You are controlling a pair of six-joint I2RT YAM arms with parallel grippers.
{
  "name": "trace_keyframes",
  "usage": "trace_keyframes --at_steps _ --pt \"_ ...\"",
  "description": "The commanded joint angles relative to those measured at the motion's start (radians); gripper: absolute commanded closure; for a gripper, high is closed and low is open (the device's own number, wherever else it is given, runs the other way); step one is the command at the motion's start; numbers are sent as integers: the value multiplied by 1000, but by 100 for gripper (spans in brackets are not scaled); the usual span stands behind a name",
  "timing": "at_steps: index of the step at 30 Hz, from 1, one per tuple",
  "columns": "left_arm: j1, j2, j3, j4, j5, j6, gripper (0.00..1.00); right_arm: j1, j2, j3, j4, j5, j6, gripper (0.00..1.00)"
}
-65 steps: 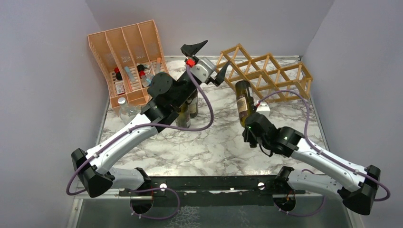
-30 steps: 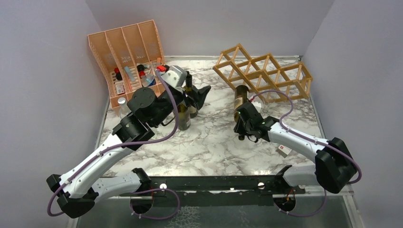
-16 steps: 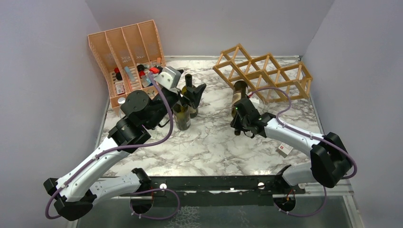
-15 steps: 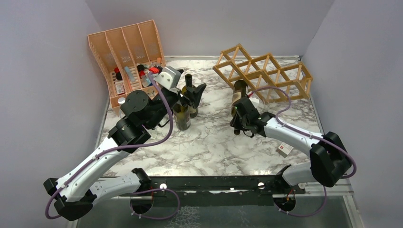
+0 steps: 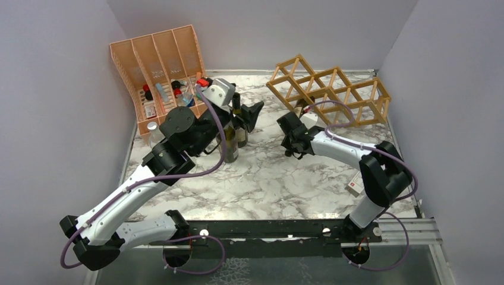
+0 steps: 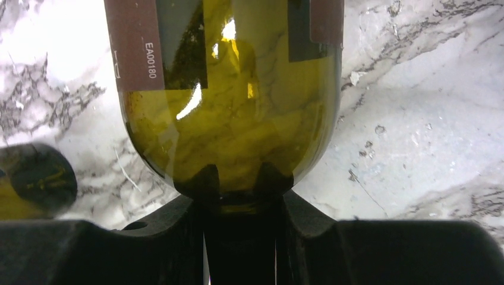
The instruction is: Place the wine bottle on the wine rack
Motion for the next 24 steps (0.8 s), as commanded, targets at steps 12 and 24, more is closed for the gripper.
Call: trace_keyframes --at_steps 12,24 --pt "3 51 66 6 32 20 1 -46 167 161 -4 165 57 99" --pt "3 63 65 -1 55 16 1 -72 245 241 1 224 4 93"
